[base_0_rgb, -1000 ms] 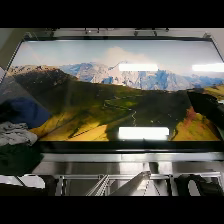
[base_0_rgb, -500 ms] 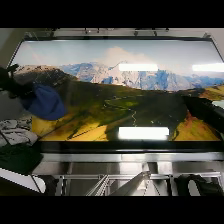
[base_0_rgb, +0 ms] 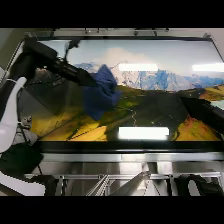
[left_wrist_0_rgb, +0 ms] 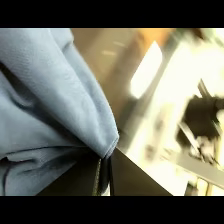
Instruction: Fold the shirts.
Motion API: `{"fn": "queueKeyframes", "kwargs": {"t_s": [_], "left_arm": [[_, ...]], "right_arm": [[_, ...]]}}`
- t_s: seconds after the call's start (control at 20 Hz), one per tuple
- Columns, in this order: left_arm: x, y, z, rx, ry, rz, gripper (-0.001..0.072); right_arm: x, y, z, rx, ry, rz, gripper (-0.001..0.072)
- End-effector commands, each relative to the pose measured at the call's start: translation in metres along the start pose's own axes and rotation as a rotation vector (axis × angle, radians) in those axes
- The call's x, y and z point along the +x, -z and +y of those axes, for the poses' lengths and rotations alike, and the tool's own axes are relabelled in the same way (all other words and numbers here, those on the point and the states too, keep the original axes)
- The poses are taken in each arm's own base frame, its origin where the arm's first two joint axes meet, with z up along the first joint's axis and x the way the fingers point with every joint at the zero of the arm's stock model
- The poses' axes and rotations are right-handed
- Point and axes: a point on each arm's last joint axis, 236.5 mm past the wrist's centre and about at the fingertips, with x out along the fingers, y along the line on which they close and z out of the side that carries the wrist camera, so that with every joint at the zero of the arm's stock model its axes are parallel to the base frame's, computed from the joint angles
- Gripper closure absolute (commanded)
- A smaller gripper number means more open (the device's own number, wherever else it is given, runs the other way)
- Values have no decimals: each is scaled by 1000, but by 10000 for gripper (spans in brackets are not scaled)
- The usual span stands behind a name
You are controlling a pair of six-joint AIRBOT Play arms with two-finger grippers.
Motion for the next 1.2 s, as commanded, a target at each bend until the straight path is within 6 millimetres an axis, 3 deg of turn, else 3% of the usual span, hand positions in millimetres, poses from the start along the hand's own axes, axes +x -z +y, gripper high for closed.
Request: {"fn": "queueKeyframes", "kwargs": {"t_s": [0.0,0.05,0.15,0.2,0.25,0.3,0.5,0.65,0.7,0.8,0.95,1.15], "left_arm": [[59,3,-66,180,103,90,684],[70,5,-71,193,101,104,683],[85,15,-59,186,28,155,660],[87,23,-47,164,-23,190,407],[84,30,-33,116,-86,223,148],[76,38,-17,43,-159,253,-13],[26,89,28,-248,-283,362,-11],[18,132,56,-430,-311,294,-11],[23,147,62,-483,-309,261,-11],[41,159,67,-553,-261,153,-10],[65,160,79,-606,-217,57,-10],[89,159,92,-617,-201,111,-10]], "right_arm": [[2,2,-1,9,-1,13,689],[4,5,-3,15,-1,25,690],[9,11,-8,43,0,60,689],[13,17,-10,62,-2,90,637],[17,24,-13,78,-3,123,394],[21,32,-17,100,-4,162,263],[46,67,-42,228,0,352,257],[69,102,-68,324,0,524,256],[77,114,-81,354,9,570,255],[93,136,-97,423,-4,631,253],[115,156,-107,550,-47,646,253],[138,188,-113,616,-10,683,254]]}}
